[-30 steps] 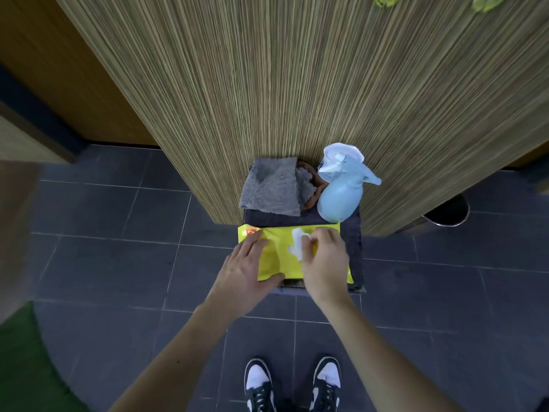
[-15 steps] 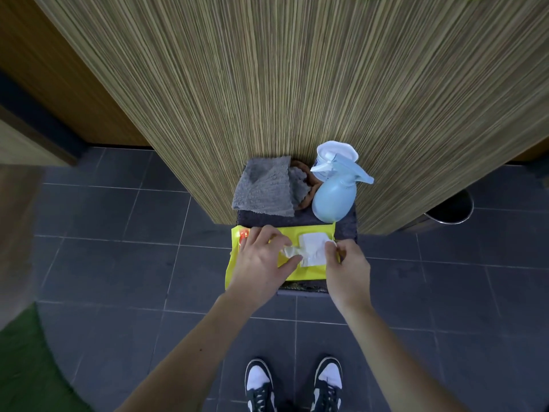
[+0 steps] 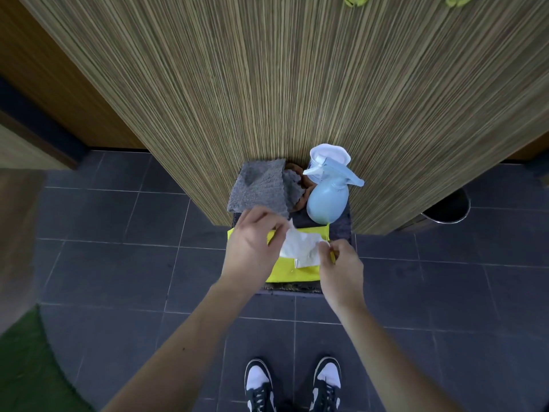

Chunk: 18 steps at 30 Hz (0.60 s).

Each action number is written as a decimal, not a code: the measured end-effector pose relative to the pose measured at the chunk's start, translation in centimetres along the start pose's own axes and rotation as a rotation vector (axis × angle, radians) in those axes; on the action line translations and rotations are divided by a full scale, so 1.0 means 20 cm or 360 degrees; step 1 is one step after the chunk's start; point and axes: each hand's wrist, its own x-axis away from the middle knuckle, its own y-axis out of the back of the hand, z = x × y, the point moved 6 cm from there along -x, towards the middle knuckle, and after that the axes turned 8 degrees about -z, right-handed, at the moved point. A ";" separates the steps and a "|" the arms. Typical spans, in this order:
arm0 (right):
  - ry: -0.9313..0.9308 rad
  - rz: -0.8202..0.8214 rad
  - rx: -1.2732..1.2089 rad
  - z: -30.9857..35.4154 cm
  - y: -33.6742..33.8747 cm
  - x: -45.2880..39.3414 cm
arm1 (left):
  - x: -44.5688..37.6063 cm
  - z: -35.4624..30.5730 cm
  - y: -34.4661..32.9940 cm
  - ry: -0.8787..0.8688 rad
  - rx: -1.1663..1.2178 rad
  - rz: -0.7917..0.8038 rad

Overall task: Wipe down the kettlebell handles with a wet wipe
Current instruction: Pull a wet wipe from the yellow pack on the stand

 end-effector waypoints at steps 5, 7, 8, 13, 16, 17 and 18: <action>0.0082 -0.0004 -0.0015 0.06 0.00 0.02 | -0.12 -0.08 0.14 0.0084 0.0157 -0.0056; 0.0159 -0.0018 -0.0039 0.11 -0.01 0.04 | -0.13 -0.07 0.17 0.0116 0.0160 -0.0065; 0.0221 -0.0028 -0.0046 0.13 -0.02 0.05 | -0.13 -0.07 0.18 0.0127 0.0159 -0.0073; 0.0820 0.0241 0.0068 0.26 -0.20 0.20 | -0.12 -0.07 0.22 0.0195 0.0186 -0.0119; 0.1073 0.0589 0.0666 0.17 -0.40 0.33 | -0.11 -0.06 0.23 0.0237 0.0191 -0.0114; 0.1118 0.0643 0.0913 0.12 -0.44 0.35 | -0.10 -0.05 0.23 0.0236 0.0186 -0.0107; 0.1154 0.0676 0.1097 0.09 -0.47 0.37 | -0.10 -0.05 0.23 0.0231 0.0181 -0.0099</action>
